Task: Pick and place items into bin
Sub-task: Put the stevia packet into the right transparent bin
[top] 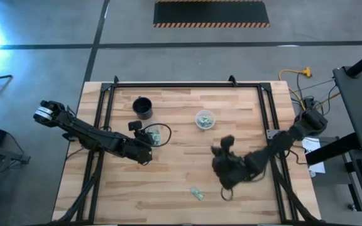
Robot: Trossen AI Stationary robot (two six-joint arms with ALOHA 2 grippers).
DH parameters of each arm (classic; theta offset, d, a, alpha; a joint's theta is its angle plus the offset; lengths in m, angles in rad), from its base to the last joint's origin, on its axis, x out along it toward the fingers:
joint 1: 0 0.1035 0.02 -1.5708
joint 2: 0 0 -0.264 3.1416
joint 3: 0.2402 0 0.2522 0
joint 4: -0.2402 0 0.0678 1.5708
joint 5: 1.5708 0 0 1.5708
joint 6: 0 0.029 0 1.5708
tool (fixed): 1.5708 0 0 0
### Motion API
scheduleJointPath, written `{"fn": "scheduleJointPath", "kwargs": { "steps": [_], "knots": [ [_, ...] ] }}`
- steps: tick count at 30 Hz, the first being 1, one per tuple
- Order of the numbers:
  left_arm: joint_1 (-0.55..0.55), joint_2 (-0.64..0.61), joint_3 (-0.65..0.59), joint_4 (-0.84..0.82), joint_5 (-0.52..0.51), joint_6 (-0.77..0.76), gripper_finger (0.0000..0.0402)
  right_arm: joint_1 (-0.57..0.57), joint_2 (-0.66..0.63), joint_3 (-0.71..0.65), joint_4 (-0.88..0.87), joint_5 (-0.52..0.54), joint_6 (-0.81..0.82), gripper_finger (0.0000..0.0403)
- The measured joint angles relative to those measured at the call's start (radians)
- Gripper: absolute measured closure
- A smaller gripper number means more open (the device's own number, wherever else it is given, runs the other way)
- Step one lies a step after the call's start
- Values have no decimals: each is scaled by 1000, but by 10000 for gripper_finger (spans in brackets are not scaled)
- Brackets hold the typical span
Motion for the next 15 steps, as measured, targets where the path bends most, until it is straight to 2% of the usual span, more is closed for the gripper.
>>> {"fn": "scheduleJointPath", "kwargs": {
  "steps": [4,7,9,13,15],
  "knots": [
    [0,0,1,0,0,1,246,-144,-30,-16,14,10,-43,394],
    [0,0,2,4,0,2,246,-251,-40,-38,86,2,-114,394],
    [0,0,1,4,0,2,246,-324,-49,-63,197,-62,-210,394],
    [0,0,0,3,0,2,246,-460,-57,-117,431,-287,-372,394],
    [0,0,1,1,0,2,246,-511,-58,-133,487,-332,-403,394]
  ]
}}
